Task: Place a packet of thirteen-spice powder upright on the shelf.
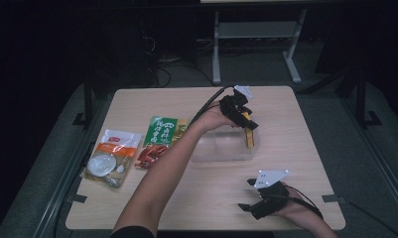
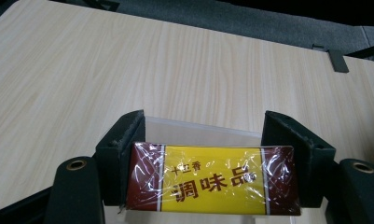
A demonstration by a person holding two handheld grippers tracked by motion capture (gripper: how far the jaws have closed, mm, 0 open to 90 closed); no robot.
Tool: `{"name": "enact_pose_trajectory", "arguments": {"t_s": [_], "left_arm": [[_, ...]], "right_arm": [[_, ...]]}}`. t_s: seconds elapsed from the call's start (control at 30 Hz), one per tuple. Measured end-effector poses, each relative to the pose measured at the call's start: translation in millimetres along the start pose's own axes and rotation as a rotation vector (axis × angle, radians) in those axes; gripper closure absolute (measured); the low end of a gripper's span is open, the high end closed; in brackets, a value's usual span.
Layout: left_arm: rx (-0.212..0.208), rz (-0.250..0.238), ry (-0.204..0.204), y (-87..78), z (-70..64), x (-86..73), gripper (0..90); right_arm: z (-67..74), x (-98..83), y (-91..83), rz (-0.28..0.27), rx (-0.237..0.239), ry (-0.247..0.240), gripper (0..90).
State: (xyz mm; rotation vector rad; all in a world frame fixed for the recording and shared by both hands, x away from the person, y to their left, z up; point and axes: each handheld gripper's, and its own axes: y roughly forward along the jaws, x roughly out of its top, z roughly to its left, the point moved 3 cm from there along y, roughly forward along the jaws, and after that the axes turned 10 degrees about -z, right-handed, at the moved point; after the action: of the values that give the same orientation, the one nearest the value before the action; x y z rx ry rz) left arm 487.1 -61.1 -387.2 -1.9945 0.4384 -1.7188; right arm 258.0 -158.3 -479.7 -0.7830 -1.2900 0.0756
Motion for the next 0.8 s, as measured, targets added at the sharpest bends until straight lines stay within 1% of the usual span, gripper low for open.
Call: {"name": "enact_pose_trajectory", "arguments": {"t_s": [0.1, 0.23, 0.4, 0.57, 0.67, 0.8], "left_arm": [[-0.006, 0.011, 0.0, 6.8, -0.1, -2.0, 30.9], [-0.01, 0.037, 0.009, 16.0, -1.2, -5.5, 30.9], [-0.015, 0.027, 0.007, 18.8, -1.9, -4.4, 30.9], [-0.024, 0.016, 0.002, 14.3, -2.7, -2.0, 27.6], [-0.016, 0.022, 0.013, 9.1, -4.9, -0.3, 24.7], [-0.012, 0.013, 0.022, -1.1, -8.1, 2.9, 22.5]], "right_arm": [[0.8, 0.3, -0.1, -0.002, 0.001, -0.001, 14.1], [0.7, 0.5, -0.2, -0.002, 0.002, 0.004, 14.1], [0.1, 0.2, -0.1, -0.002, 0.005, -0.003, 14.2], [0.6, 0.7, -0.3, -0.003, 0.006, 0.005, 14.2], [-0.1, 0.3, 0.0, -0.004, 0.007, -0.002, 14.1], [-0.2, 0.3, 0.1, -0.003, 0.007, 0.0, 14.2]]}}
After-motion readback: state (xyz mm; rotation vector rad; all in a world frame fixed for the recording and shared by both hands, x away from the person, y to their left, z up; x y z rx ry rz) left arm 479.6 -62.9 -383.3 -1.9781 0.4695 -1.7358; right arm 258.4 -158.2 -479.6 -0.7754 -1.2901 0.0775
